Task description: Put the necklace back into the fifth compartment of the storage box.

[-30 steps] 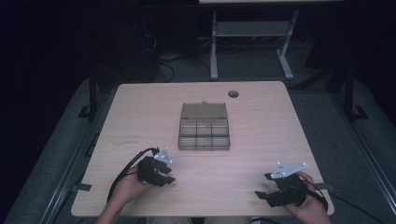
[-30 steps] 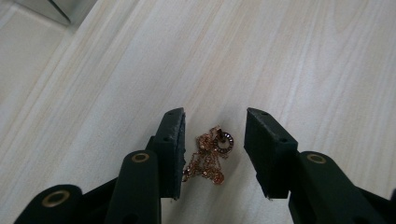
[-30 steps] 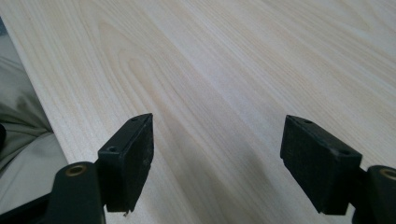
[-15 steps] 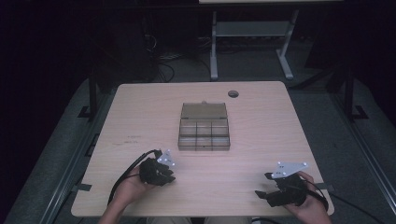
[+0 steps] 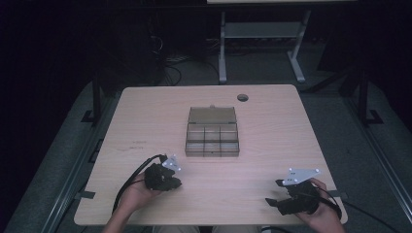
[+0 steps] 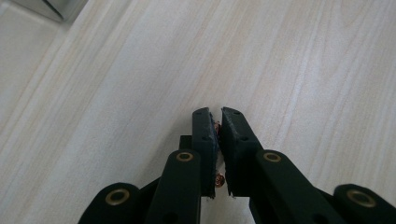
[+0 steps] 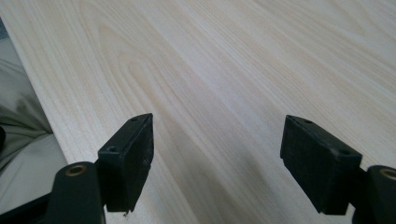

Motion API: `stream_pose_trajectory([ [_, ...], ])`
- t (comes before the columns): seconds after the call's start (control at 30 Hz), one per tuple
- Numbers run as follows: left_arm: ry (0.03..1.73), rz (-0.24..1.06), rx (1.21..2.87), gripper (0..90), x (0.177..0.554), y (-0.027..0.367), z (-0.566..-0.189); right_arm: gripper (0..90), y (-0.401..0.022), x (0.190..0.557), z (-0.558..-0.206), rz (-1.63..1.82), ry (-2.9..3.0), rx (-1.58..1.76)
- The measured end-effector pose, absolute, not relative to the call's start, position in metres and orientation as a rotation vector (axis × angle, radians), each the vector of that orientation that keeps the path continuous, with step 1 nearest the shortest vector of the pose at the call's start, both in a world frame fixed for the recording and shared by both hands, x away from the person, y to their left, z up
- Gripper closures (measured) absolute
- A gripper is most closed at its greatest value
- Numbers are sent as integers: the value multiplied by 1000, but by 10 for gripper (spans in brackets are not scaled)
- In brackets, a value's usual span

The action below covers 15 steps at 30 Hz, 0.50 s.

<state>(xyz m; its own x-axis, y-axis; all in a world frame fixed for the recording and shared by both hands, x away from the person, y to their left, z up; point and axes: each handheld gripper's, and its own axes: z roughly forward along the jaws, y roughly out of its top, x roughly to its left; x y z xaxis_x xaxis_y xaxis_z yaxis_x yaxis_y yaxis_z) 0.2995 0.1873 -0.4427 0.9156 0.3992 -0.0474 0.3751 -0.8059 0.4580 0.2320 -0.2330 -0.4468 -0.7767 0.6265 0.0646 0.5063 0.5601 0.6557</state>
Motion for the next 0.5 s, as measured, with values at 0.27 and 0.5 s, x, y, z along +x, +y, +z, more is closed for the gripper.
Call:
stream_pose_trajectory([
  [0.27,571,63,2546,840,299,195,-431,255,-234,232,-447,1017,2613,969],
  [0.5,575,79,2492,840,298,203,-418,255,-234,233,-447,1020,2610,981],
])
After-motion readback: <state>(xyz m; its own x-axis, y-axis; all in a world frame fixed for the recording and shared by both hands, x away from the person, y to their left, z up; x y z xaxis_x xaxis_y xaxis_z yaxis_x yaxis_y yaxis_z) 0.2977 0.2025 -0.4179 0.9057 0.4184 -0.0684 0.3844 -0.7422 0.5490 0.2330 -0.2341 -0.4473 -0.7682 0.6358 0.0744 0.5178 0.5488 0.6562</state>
